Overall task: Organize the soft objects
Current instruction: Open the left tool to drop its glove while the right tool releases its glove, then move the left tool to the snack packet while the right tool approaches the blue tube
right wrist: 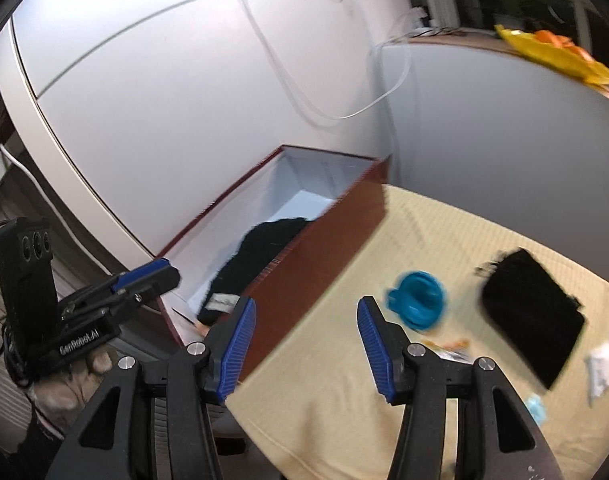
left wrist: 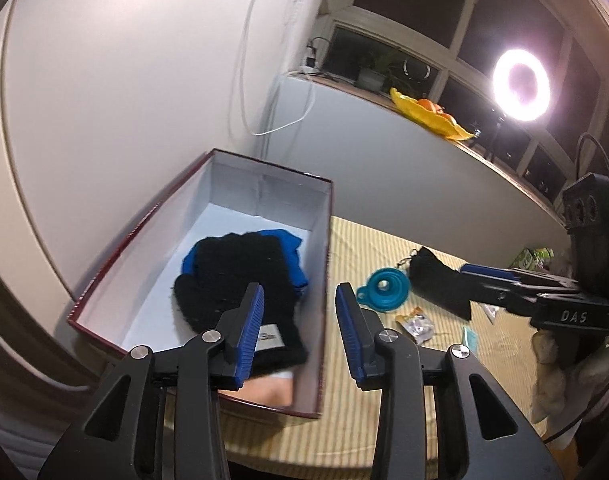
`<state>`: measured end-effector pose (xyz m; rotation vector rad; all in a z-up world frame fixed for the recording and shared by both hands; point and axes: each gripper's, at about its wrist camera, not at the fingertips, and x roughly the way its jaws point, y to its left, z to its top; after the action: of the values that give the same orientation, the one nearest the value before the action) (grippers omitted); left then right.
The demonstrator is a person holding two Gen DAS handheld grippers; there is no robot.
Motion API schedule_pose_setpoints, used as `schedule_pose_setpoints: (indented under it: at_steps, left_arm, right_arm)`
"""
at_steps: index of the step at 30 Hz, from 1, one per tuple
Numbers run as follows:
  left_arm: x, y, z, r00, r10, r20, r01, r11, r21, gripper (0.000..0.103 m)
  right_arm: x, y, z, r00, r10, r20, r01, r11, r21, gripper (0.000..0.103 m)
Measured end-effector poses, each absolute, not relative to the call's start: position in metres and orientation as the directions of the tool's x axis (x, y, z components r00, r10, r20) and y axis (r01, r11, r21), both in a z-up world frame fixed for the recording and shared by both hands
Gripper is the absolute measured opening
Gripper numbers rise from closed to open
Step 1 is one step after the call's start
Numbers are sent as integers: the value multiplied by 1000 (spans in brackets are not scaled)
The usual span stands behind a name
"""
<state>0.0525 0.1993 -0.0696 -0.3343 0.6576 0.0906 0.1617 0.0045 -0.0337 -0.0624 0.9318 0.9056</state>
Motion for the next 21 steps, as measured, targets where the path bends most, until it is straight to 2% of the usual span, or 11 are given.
schedule_pose_setpoints:
  at_steps: [7,12,17,19,21]
  left_arm:
    - [49,166,-63,807,-74,-586,-120,951,-285,41]
    - [52,143,-67,800,-129,-586,-67,951,-301,42]
    - [58,122,-76,781,-170,-601,-31,950,-310,42]
    - [62,114,-82,768,-188,-613,-16,950,-311,45]
    - [65,106,-87,755,-204,-624,-1,950,-312,52]
  right_arm:
    - [160,-71,-25,381,616,-689,-640,714,284,50]
    - [154,-118,-27,467,591,-658,-580,766,277,63]
    - [142,-153,-38,534,523,-664,-539,816,209,64]
    - [139,-164,-43,533,511,-674,-524,825,211,64]
    - [138,-174,-50,529,504,-683,-503,834,227,64]
